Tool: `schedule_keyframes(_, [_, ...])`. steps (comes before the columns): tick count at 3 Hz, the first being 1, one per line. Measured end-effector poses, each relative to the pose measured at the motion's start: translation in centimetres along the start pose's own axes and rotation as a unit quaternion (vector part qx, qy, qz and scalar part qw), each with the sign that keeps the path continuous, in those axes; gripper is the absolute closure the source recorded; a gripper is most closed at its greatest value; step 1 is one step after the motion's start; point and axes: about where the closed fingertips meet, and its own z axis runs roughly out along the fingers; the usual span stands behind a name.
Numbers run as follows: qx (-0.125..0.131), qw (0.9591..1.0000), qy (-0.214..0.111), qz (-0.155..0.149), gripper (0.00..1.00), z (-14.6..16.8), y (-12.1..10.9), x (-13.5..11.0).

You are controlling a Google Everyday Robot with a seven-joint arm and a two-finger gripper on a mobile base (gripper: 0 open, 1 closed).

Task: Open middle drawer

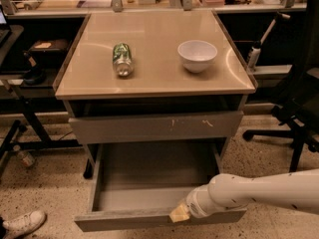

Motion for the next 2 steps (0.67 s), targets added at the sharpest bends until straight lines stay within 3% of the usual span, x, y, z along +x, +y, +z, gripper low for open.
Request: schedule_keyframes(2, [0.000,0.9999,0.010,0.006,1.00,-0.42,0.48,1.12])
